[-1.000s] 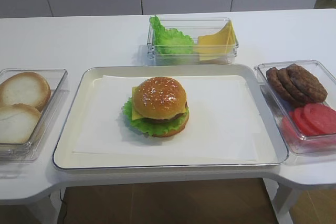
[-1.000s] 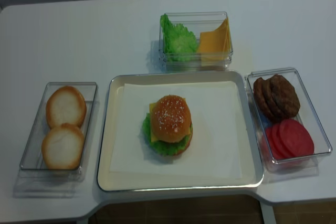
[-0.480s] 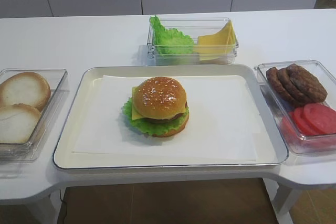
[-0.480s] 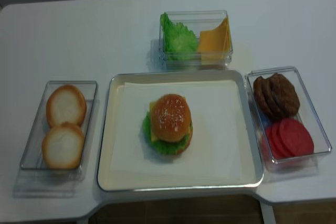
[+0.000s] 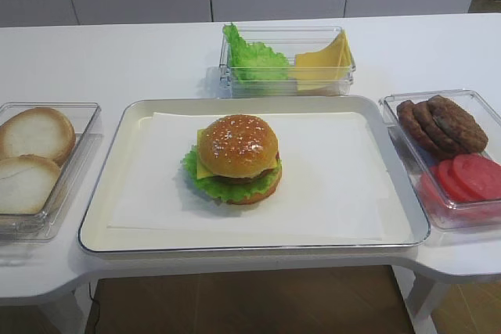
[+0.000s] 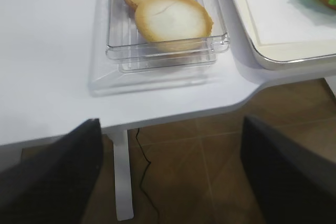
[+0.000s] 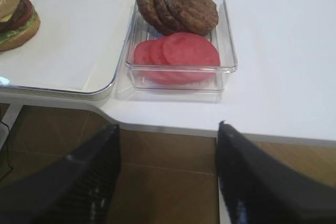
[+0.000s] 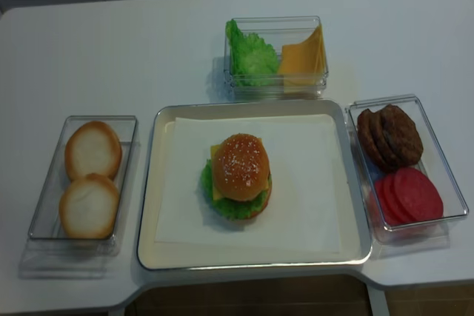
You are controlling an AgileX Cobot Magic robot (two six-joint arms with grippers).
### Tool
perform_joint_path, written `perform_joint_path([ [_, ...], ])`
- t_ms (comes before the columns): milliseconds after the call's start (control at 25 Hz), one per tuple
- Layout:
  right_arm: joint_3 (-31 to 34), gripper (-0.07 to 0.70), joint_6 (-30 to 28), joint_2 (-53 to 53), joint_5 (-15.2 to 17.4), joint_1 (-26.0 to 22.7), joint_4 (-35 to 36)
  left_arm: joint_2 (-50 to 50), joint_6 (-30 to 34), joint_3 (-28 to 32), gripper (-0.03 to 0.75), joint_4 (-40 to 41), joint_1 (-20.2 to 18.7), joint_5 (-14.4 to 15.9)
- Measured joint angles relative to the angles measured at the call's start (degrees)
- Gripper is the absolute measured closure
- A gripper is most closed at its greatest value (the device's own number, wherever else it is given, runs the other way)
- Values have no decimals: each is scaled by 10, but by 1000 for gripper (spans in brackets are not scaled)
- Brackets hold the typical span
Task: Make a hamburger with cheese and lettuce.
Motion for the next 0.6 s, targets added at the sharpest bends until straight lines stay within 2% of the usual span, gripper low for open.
perform_joint_path([
  [200, 0, 186, 0, 0, 0, 0, 0, 0, 16, 11, 111, -8, 0, -19],
  [600, 0, 186, 0, 0, 0, 0, 0, 0, 16, 15, 111, -15, 0, -24],
])
